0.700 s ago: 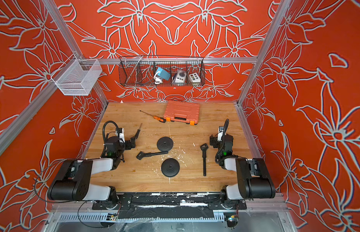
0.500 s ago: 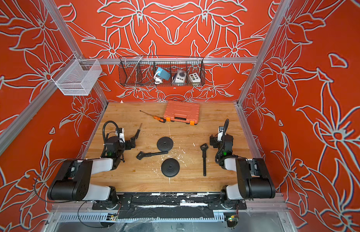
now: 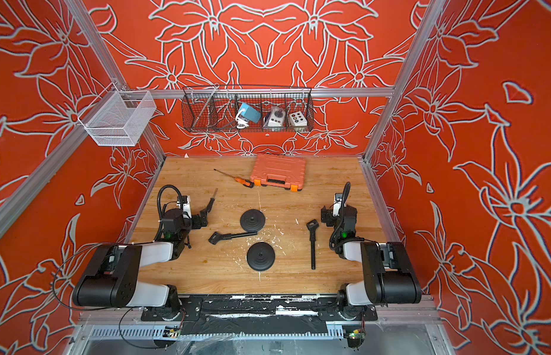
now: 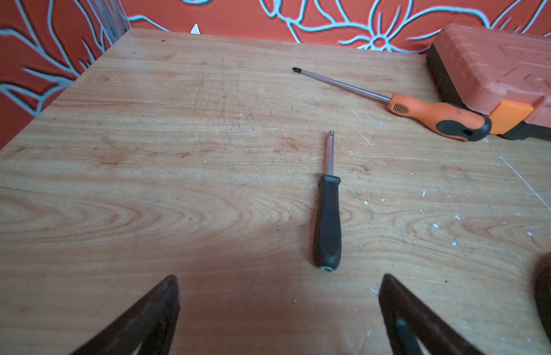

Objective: Assemble a microphone stand
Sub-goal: Pick up the microphone stand pole from the center of the board.

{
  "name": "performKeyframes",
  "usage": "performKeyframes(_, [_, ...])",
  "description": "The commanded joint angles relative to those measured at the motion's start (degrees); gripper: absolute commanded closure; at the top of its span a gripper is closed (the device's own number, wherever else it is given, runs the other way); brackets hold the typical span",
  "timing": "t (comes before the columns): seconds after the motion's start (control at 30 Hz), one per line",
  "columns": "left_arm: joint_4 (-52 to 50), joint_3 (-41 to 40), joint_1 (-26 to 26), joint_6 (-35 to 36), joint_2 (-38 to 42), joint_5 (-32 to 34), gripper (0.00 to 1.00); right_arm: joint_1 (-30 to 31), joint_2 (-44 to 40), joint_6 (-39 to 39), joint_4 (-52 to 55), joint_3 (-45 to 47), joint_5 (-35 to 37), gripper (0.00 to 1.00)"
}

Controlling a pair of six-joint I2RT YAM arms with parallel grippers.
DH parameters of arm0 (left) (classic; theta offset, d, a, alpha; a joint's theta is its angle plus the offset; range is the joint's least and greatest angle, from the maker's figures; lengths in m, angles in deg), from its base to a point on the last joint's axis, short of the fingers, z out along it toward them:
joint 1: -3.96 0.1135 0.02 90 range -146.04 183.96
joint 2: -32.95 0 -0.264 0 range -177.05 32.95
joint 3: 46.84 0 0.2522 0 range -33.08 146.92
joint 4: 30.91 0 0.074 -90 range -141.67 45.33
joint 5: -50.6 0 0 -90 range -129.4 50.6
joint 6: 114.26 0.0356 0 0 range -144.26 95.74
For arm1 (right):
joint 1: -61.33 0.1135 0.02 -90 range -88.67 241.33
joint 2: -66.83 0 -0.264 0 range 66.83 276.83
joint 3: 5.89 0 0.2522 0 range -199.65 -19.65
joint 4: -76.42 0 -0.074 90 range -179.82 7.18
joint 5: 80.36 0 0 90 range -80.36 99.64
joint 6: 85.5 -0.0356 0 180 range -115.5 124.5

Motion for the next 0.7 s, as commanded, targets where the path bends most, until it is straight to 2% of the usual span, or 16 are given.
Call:
performKeyframes(0.0, [-2.89, 1.97, -0.52, 0.96, 2.00, 1.84, 0.08, -0.24, -1.01, -0.49, -0.81, -0.07, -0.22, 0.02])
performKeyframes(0.07, [-20.01, 9.43, -1.95, -0.50, 8.13, 8.75, 0.11, -0.13, -6.88, -0.05, 9.91, -3.01, -1.43, 0.03])
performKeyframes(0.1, [-24.29, 12.42, -2.25, -2.71, 10.28, 11.44, 0.11, -0.13, -10.37, -0.51, 17.54, -5.16, -1.79, 0.04])
performKeyframes(0.13, [-29.80, 14.54, -2.32, -4.87, 12.57, 12.76, 0.11, -0.13, -12.99, -2.37, 26.47, -8.74, -1.95, 0.05])
performKeyframes(0.2, [-38.37, 19.31, -2.39, -8.08, 16.37, 12.55, 0.11, -0.13, -16.02, -4.61, 37.88, -14.12, -4.61, 0.12])
performKeyframes(0.3, [-49.23, 24.25, -2.71, -12.38, 20.61, 7.28, 0.11, -0.09, -19.10, -11.19, 49.05, -19.13, -12.21, 0.22])
performKeyframes(0.37, [-54.87, 26.29, -2.94, -13.35, 22.46, 1.51, 0.12, 0.03, -21.17, -15.25, 53.77, -20.30, -18.55, 0.28])
performKeyframes(0.43, [-59.40, 27.63, -3.51, -12.61, 23.19, -2.56, 0.11, 0.61, -23.07, -17.12, 58.12, -20.77, -22.21, 0.29])
performKeyframes(0.5, [-64.46, 29.03, -4.19, -13.35, 23.20, -4.16, 0.11, 1.32, -24.52, -19.22, 65.41, -22.19, -22.44, 0.31])
performKeyframes(0.57, [-67.16, 29.05, -5.12, -13.87, 23.10, -6.92, 0.12, 2.61, -25.42, -21.24, 73.71, -24.05, -20.99, 0.37])
performKeyframes(0.67, [-68.54, 29.24, -6.58, -15.49, 21.93, -12.16, 0.14, 5.86, -26.44, -23.38, 83.05, -25.69, -16.41, 0.36])
